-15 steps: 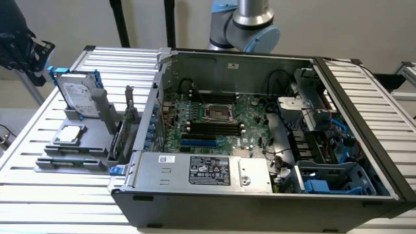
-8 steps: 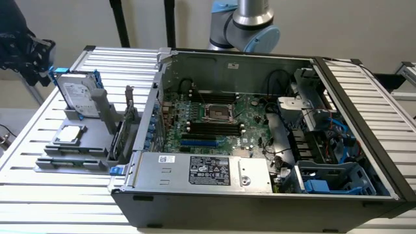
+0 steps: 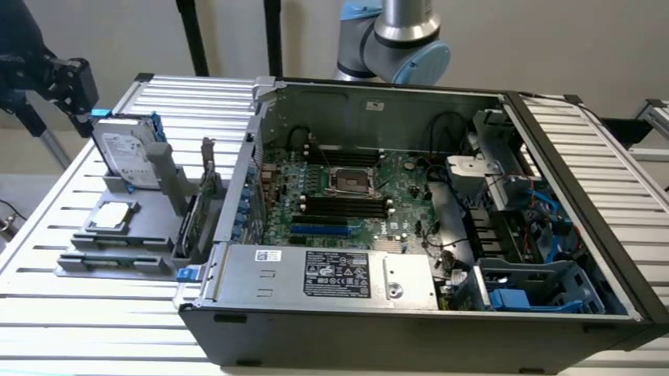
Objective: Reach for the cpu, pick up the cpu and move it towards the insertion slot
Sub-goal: 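Pick up the cpu and move it towards the insertion slot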
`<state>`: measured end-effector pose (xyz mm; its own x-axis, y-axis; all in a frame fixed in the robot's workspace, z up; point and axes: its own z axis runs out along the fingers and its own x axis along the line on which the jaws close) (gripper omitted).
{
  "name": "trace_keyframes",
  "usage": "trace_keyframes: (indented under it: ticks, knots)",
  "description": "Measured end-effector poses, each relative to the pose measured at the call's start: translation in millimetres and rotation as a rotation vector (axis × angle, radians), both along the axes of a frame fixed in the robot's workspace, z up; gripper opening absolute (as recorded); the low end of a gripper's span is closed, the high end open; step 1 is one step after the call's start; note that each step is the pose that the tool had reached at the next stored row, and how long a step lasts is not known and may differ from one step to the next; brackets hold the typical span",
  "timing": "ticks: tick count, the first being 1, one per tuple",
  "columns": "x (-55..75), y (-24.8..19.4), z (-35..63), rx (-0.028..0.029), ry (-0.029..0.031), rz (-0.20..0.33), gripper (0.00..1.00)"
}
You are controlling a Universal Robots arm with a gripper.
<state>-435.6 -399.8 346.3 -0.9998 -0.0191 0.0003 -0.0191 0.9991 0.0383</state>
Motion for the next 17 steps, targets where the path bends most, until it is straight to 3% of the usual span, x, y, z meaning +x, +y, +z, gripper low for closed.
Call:
trace_keyframes:
  ticks: [1, 17]
  knots:
    - [0.0, -0.2, -1.4, 0.0000, 0.0000, 0.000, 0.65]
    - [0.1, -6.9, -30.4, -0.0001, 0.0003, 0.000, 0.65]
